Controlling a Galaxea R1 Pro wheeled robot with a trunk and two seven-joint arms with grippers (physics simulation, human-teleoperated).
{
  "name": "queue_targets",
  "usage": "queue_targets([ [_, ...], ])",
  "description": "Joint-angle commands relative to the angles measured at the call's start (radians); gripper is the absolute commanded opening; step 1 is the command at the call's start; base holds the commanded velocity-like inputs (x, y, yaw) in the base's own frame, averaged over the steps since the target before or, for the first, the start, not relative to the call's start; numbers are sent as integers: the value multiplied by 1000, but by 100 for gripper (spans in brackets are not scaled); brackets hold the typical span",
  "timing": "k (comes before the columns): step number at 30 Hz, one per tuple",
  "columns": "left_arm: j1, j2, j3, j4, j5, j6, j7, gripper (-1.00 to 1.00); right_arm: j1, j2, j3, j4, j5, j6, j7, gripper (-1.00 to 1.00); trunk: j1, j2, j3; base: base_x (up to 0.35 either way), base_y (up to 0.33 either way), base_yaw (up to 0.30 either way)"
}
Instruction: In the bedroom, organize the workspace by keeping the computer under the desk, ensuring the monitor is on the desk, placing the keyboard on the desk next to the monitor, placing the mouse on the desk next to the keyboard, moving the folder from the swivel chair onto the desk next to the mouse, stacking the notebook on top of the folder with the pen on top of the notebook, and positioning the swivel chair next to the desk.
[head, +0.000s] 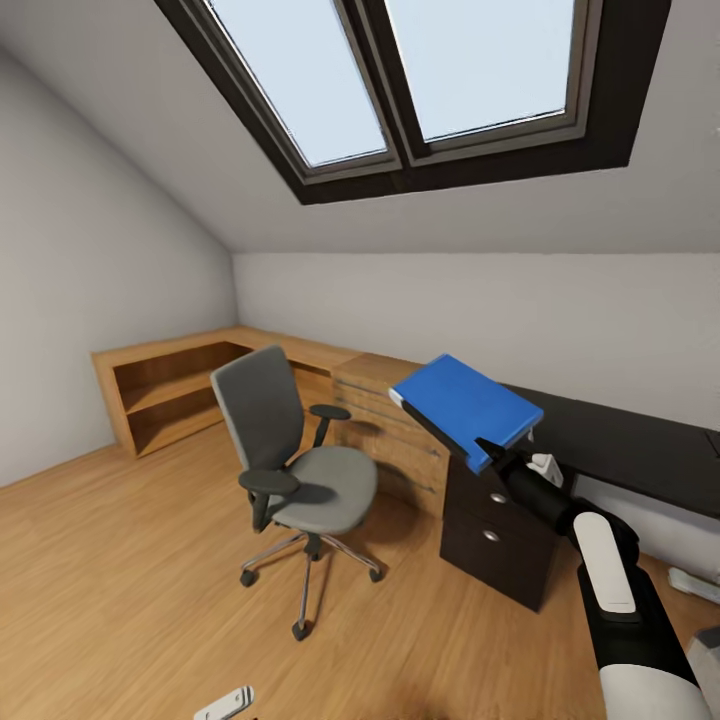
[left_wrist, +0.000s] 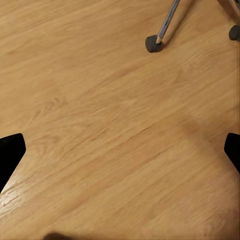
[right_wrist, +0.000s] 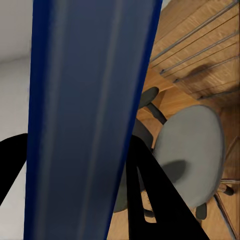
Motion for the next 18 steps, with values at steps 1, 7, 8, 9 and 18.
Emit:
queue_targets([
  [1,0,0,-2,-2,7,3,7,100,-1,1,-2,1,4,4,3,-100,0,0,-3,0,0,-104],
  [7,0,1,-2,-2,7,2,7,100,0,-2,-2,15,4,6,7,-100,0,0,-9,0,0,-39],
  [8,0,1,-2,-2,7,2,7,100,0,-3,-2,17,4,6,7,-100,0,0,-9,0,0,-3],
  [9,0,1,-2,-2,7,2,7,100,1,-3,-2,19,5,6,7,-100,0,0,-9,0,0,-2],
  [18,0,1,-2,-2,8,2,7,100,4,-4,-2,26,0,8,9,-100,0,0,-10,0,0,0],
])
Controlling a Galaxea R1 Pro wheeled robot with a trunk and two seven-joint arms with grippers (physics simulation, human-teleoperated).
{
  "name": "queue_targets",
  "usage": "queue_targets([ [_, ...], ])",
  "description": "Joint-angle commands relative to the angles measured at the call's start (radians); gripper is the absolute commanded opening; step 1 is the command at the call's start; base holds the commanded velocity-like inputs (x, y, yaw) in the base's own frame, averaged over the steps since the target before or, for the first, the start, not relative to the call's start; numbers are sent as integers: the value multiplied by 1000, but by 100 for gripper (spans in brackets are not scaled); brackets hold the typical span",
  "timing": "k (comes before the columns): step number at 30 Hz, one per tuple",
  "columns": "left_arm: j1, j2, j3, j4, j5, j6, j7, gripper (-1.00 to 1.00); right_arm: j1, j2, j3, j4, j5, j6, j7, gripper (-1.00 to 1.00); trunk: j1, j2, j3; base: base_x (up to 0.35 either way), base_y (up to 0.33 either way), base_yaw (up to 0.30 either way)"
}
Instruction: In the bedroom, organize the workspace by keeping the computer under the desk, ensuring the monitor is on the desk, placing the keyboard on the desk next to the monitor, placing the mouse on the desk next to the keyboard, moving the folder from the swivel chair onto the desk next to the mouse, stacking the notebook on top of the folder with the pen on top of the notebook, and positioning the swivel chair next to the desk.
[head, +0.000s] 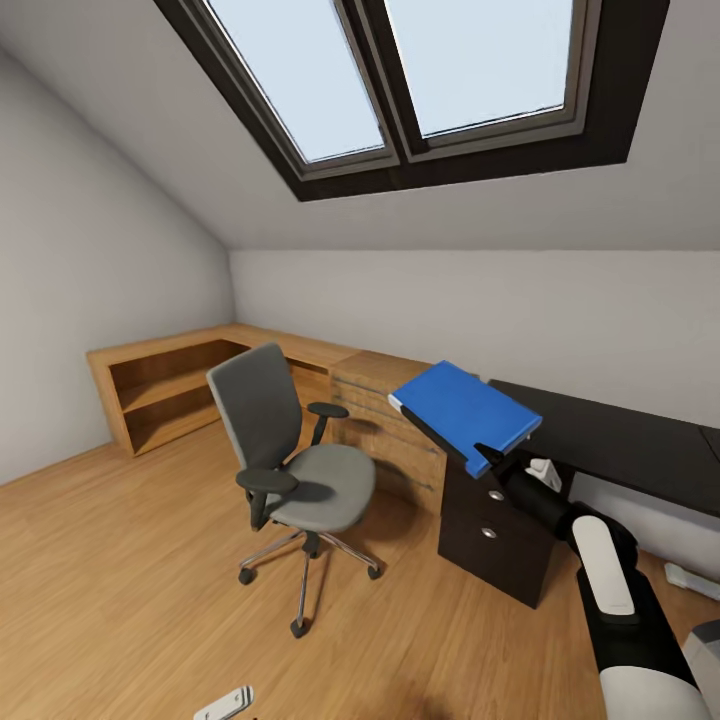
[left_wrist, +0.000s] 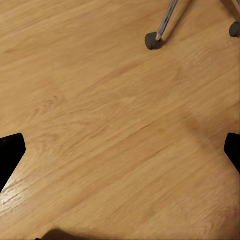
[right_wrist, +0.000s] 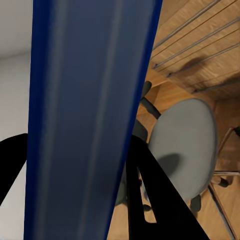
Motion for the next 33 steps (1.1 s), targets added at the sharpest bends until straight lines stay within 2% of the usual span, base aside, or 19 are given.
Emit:
queue_targets([
  [1,-1,1,-3,-2,7,3,7,100,-1,3,-2,1,2,5,4,-100,0,-1,-1,0,0,0],
  [7,-1,0,-3,-2,5,1,6,100,-1,6,-2,38,1,1,6,-100,0,-1,-4,23,1,0],
  [12,-1,0,-4,-1,1,1,4,100,-1,5,-2,40,1,0,7,-100,0,-1,-11,226,42,0],
  [18,-1,0,-4,0,1,2,4,100,-1,5,-2,40,1,-1,8,-100,0,-1,-21,39,6,0],
  [33,-1,-1,-4,0,1,2,4,100,-1,-1,-4,40,1,1,40,-100,-58,104,15,2,0,-6],
])
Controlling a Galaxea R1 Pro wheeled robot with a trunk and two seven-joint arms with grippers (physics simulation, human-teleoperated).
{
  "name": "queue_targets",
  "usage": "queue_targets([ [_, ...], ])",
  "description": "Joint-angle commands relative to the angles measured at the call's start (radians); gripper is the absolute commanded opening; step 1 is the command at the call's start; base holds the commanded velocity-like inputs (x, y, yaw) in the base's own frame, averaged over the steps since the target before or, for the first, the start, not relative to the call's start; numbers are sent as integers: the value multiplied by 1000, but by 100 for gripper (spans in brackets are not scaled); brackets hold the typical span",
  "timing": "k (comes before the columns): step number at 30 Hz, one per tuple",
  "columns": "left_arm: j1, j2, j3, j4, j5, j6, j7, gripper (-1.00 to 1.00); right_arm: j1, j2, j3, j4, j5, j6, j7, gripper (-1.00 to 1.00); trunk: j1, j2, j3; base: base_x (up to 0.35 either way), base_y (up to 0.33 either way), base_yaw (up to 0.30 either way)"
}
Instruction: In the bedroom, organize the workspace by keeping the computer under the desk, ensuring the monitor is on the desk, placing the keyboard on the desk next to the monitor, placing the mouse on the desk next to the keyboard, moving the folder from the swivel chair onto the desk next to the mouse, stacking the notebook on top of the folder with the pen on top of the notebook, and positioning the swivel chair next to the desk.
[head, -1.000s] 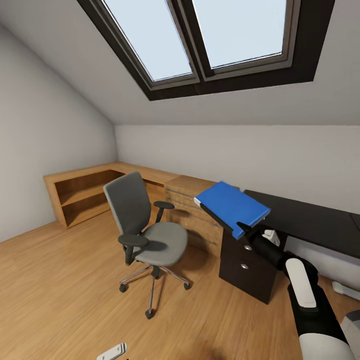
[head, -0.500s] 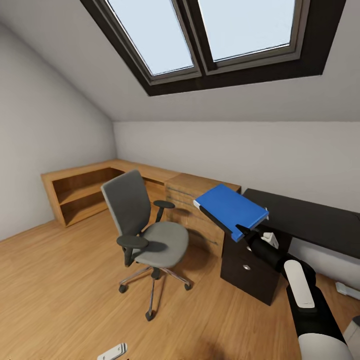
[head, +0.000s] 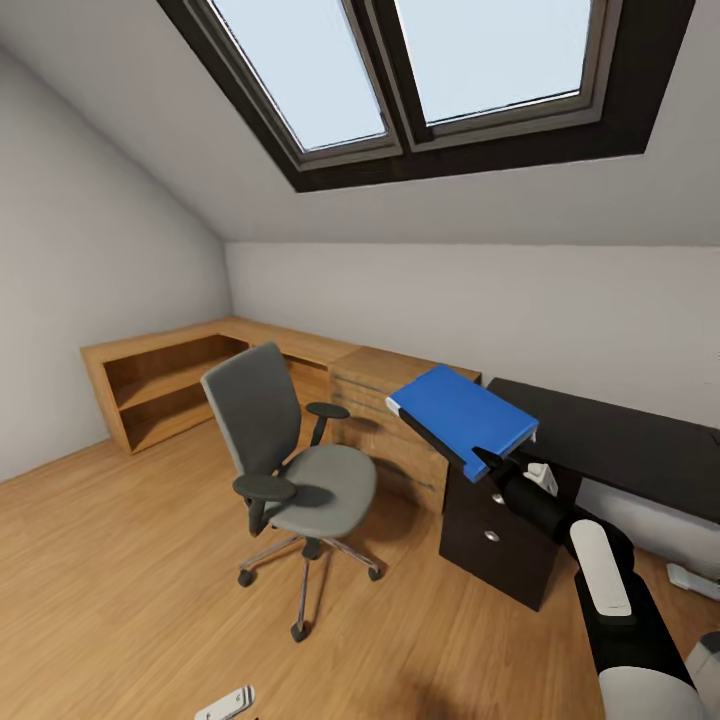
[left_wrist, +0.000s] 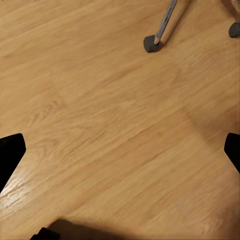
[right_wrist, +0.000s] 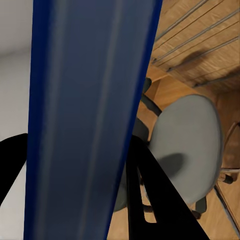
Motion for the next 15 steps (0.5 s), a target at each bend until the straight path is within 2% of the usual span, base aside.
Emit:
queue_targets([
  [1,0,1,-2,-2,7,3,7,100,-1,0,-2,0,3,6,5,-100,-4,7,2,0,0,-161],
  [6,0,1,-2,-2,7,3,7,100,-1,1,-2,1,4,6,6,-100,-23,42,18,0,0,-162],
  [15,0,0,-6,-1,7,7,9,100,-1,0,-5,2,4,6,6,-100,-58,105,46,0,0,-26],
])
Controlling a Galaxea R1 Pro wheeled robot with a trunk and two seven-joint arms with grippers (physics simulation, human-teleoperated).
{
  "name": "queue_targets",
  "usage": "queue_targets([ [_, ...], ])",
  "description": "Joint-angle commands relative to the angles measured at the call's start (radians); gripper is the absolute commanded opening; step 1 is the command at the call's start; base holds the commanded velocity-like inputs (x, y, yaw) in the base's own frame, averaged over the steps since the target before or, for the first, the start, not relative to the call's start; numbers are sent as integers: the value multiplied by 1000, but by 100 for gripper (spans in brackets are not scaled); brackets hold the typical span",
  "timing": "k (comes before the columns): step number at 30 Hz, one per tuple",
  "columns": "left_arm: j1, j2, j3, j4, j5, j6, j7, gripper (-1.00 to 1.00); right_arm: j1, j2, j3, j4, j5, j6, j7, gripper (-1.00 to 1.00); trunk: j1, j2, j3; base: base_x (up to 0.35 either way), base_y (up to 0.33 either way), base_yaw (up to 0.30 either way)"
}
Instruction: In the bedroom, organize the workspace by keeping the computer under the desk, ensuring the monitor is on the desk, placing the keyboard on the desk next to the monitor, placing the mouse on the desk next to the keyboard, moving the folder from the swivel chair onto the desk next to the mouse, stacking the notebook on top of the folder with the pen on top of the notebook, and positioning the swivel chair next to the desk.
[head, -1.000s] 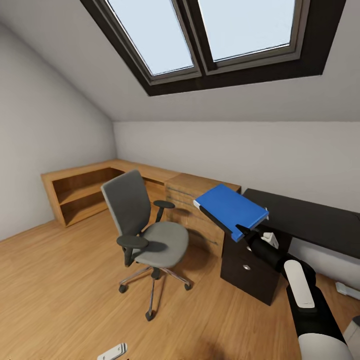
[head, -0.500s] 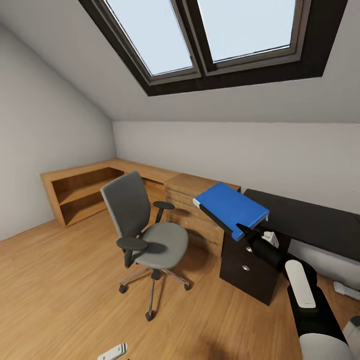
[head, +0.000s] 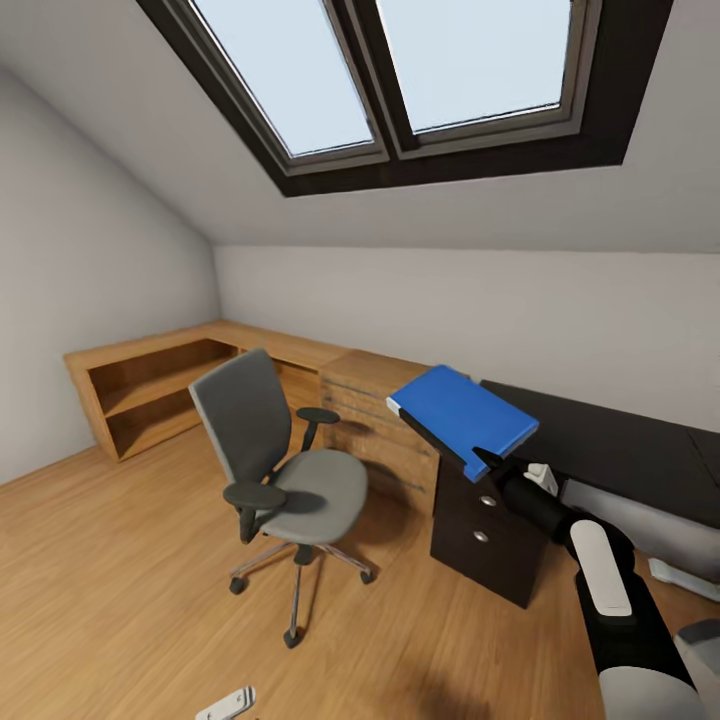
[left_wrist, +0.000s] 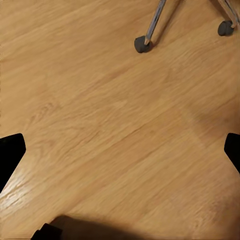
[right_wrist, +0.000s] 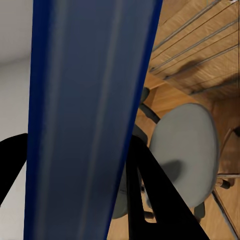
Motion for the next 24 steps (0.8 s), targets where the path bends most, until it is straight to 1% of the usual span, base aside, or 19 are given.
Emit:
queue_targets([
  [1,-1,0,-4,3,7,3,7,100,-1,0,-6,0,3,6,5,-100,-4,7,2,0,0,-131],
  [2,-1,1,-8,18,7,2,6,100,-1,0,-14,1,3,6,5,-100,-8,14,5,0,0,-178],
  [3,-1,1,-22,75,5,-2,3,100,-1,0,-30,8,3,6,6,-100,-12,21,8,0,0,-227],
  [4,0,1,-26,100,5,-10,1,100,-1,0,-34,15,3,6,6,-100,-15,28,11,0,0,-239],
  [5,0,3,-32,132,5,-53,1,100,-1,0,-39,29,3,5,6,-100,-19,35,15,0,0,-253],
  [6,0,4,-33,140,5,-67,0,100,-1,0,-40,31,3,5,5,-100,-23,42,18,0,0,-255],
  [9,0,5,-36,186,2,-139,0,100,-1,1,-42,41,4,-6,5,-100,-35,63,27,0,0,-259],
  [10,0,5,-38,195,-6,-152,0,100,-1,1,-42,44,4,-16,5,-100,-38,70,30,0,0,-262],
  [12,0,4,-39,204,-33,-163,0,100,-1,2,-43,55,4,-41,5,-100,-46,84,37,0,0,-266],
  [14,0,2,-40,210,-74,-171,0,100,-1,1,-43,79,5,-85,6,-100,-54,98,43,0,0,-278],
  [16,0,1,-39,212,-91,-174,0,100,-1,1,-43,93,5,-111,5,-100,-61,112,49,0,0,-285],
  [19,0,1,-40,214,-104,-176,-1,100,-1,2,-42,104,5,-133,5,-100,-73,133,58,0,0,-290],
  [23,0,1,-39,215,-107,-176,-1,100,-1,5,-41,113,5,-151,4,-100,-88,161,71,0,0,-294],
  [24,0,1,-39,215,-107,-177,-1,100,-1,5,-39,124,6,-166,3,-100,-92,168,74,0,0,-295],
])
